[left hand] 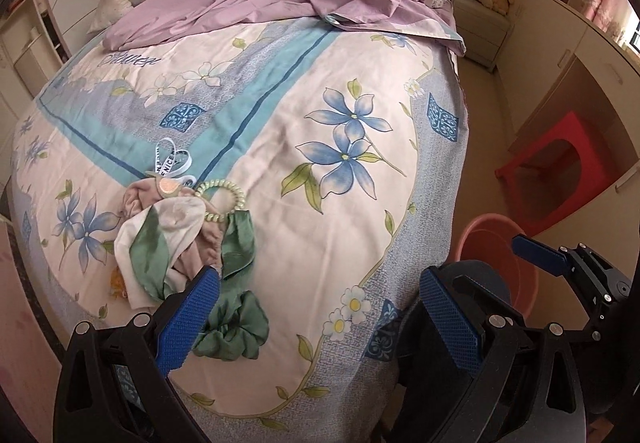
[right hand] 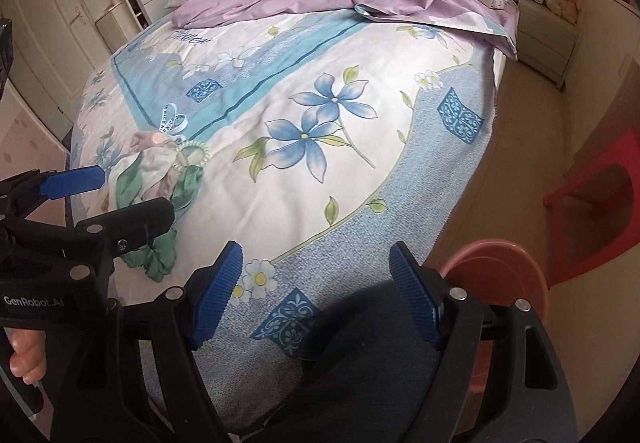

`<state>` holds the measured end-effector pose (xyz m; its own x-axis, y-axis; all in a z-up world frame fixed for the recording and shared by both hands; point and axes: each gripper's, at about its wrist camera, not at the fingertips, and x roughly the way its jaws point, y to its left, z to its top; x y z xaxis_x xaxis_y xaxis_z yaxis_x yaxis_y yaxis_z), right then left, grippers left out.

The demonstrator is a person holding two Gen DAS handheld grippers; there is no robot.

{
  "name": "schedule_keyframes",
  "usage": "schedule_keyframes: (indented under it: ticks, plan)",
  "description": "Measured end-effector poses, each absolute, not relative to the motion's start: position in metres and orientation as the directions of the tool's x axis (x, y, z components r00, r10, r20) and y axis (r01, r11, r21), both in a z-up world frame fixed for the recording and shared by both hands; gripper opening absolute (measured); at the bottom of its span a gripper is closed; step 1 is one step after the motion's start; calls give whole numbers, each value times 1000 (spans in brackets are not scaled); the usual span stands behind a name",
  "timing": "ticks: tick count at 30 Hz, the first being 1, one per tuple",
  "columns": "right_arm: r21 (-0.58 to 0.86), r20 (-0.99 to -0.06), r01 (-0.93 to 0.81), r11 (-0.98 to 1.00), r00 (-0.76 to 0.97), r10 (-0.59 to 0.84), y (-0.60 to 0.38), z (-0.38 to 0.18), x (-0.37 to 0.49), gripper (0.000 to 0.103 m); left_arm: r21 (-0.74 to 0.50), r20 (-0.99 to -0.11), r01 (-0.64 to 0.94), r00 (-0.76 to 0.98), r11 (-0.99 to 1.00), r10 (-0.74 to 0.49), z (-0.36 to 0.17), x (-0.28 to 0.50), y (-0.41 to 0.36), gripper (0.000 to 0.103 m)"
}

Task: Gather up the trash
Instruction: 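Move both tools back toward the remaining items on the bed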

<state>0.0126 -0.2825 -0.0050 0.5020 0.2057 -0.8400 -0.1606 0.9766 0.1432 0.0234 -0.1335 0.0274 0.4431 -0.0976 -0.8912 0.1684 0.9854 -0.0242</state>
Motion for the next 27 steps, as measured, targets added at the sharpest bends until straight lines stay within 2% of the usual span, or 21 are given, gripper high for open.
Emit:
schedule_keyframes:
  ticks: [17,27]
  plan:
    - [137,-864,-351,926,416,285,-179,-15,7,74,-14,-893,-25,449,1000,-1,21,4,-17,98]
    - [130,-878,-447,885,363,312,-127,-25,2,74,-23,-890,-87,457,996,19,21,-3,27,98]
